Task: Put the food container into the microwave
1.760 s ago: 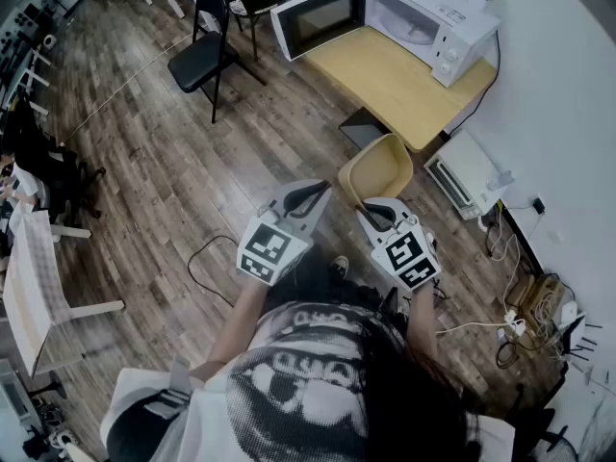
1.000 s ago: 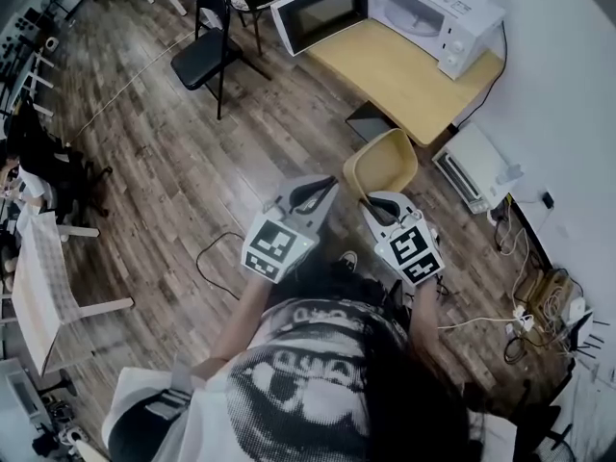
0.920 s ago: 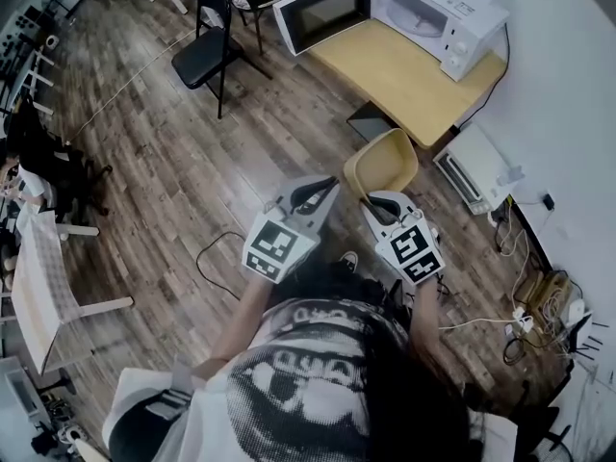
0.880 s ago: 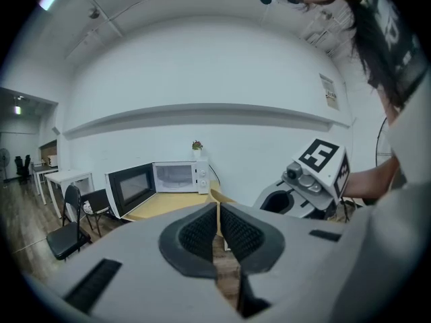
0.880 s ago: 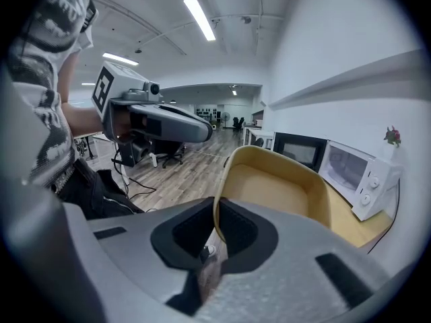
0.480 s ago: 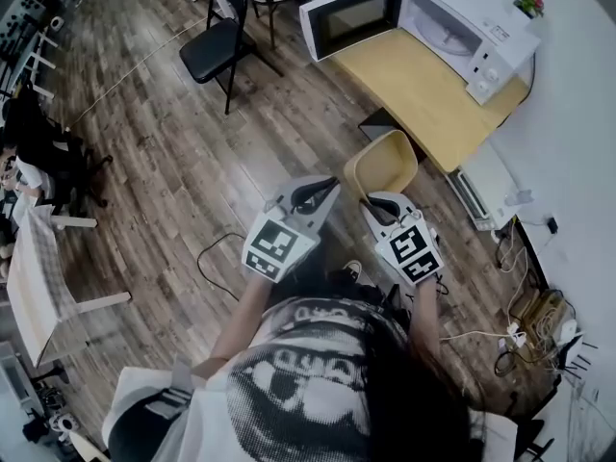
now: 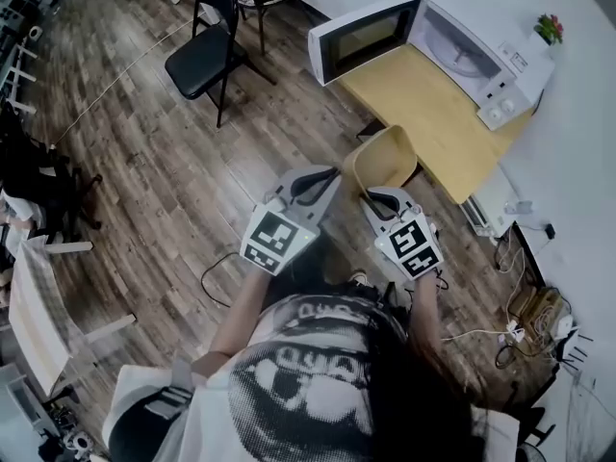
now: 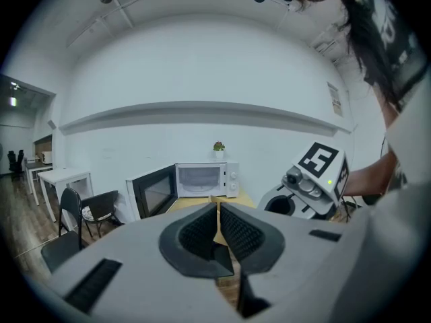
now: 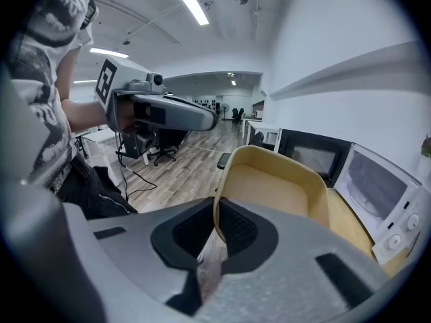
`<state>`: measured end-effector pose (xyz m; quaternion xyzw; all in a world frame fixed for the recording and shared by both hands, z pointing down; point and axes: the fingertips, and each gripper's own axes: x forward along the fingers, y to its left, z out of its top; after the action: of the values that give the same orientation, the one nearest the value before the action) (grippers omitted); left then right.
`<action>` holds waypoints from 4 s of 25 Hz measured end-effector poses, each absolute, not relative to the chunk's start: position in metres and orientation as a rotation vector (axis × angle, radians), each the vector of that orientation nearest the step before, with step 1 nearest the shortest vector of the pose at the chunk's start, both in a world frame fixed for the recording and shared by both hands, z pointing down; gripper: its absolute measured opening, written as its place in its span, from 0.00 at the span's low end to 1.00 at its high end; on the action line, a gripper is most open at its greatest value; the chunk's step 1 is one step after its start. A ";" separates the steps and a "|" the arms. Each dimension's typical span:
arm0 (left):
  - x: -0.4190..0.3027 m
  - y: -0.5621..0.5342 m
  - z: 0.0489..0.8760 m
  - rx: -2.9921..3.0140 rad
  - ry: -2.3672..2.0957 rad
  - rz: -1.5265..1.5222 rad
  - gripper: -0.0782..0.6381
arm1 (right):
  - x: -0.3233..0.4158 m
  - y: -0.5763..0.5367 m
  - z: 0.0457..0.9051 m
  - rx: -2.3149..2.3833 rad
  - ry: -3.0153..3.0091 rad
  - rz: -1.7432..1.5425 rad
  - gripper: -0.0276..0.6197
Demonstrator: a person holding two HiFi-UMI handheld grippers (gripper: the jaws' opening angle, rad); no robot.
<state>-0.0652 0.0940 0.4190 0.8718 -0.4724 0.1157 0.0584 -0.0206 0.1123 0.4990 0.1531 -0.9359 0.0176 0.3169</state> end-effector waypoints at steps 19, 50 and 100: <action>-0.154 0.000 0.426 2.760 -1.236 0.374 0.13 | -0.110 0.028 0.504 0.575 -2.394 0.110 0.09; -0.041 -0.113 0.436 2.901 -0.902 0.435 0.13 | -0.014 -0.114 0.518 0.807 -2.338 0.229 0.09; 0.047 -0.245 0.461 2.877 -0.880 0.540 0.13 | 0.111 -0.394 0.590 1.003 -2.141 0.247 0.09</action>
<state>0.0469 -0.2447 0.4606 0.9404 -0.2875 0.1766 0.0424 0.1107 -0.3945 0.5896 0.3913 -0.8357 0.0962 0.3731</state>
